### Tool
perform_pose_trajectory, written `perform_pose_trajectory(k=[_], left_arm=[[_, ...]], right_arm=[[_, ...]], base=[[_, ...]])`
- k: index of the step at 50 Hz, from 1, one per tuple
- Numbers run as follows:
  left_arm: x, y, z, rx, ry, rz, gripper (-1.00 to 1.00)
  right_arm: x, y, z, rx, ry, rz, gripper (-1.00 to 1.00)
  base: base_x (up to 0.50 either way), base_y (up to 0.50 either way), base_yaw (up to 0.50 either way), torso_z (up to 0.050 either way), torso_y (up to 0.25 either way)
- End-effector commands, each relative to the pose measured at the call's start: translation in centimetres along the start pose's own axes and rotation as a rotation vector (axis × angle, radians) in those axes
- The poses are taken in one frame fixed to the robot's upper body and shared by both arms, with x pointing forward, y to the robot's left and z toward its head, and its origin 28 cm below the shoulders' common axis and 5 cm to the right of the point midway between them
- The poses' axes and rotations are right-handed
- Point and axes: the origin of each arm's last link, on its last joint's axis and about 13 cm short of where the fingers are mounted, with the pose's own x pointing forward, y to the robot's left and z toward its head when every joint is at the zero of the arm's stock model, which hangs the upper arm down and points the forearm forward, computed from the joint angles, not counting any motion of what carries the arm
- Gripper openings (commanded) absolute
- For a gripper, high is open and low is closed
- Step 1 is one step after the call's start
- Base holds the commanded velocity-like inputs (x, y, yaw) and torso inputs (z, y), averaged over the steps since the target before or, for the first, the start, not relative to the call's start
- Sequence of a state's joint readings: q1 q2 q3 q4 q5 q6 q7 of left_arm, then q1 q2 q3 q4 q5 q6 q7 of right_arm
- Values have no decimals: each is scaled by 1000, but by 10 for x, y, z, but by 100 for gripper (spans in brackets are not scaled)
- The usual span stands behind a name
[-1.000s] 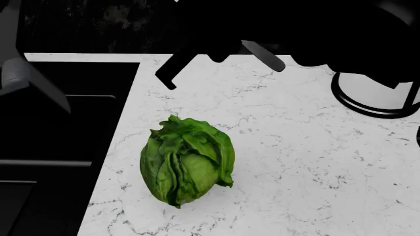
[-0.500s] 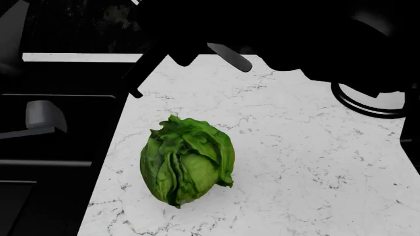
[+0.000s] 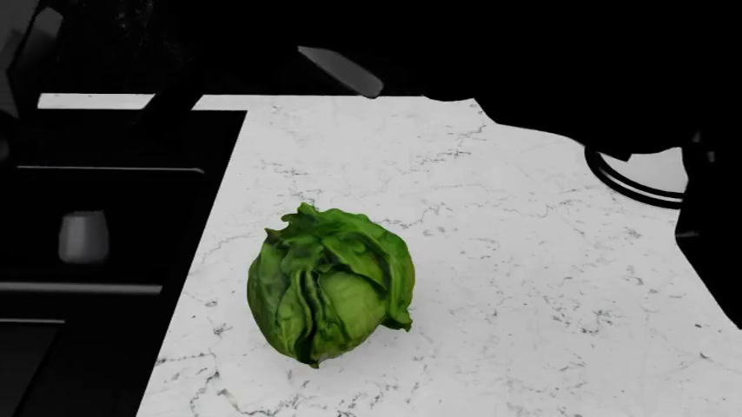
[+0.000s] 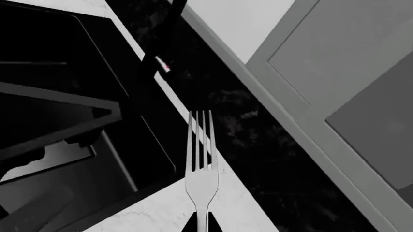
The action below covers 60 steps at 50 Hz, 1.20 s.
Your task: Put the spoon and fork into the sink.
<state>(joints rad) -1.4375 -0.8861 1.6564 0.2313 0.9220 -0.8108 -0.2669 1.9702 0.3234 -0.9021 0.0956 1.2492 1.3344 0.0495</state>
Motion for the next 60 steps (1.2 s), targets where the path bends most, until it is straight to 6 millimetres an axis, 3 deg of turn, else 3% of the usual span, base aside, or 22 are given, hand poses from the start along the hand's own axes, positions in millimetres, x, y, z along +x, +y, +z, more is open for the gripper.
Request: perform_pose_trajectory(k=[1,12,42,60], left_arm=[[6,3,3,50,-26,36,100],[7,3,7,17,-28,41,100],[3,16,-1,-31,-20,32,100],[0,23,3,-63,-47,32,100]], right_arm=[[2,6,19,-32,-71,41,-100],[9,16,27,-54,-121,102,-100],[23,5,8,-19,-78,74,-100],[27,9,7,-29,-84,97,-100]], base=[[0,0,0,0,0],[0,0,0,0,0],[0,0,0,0,0],[0,0,0,0,0]])
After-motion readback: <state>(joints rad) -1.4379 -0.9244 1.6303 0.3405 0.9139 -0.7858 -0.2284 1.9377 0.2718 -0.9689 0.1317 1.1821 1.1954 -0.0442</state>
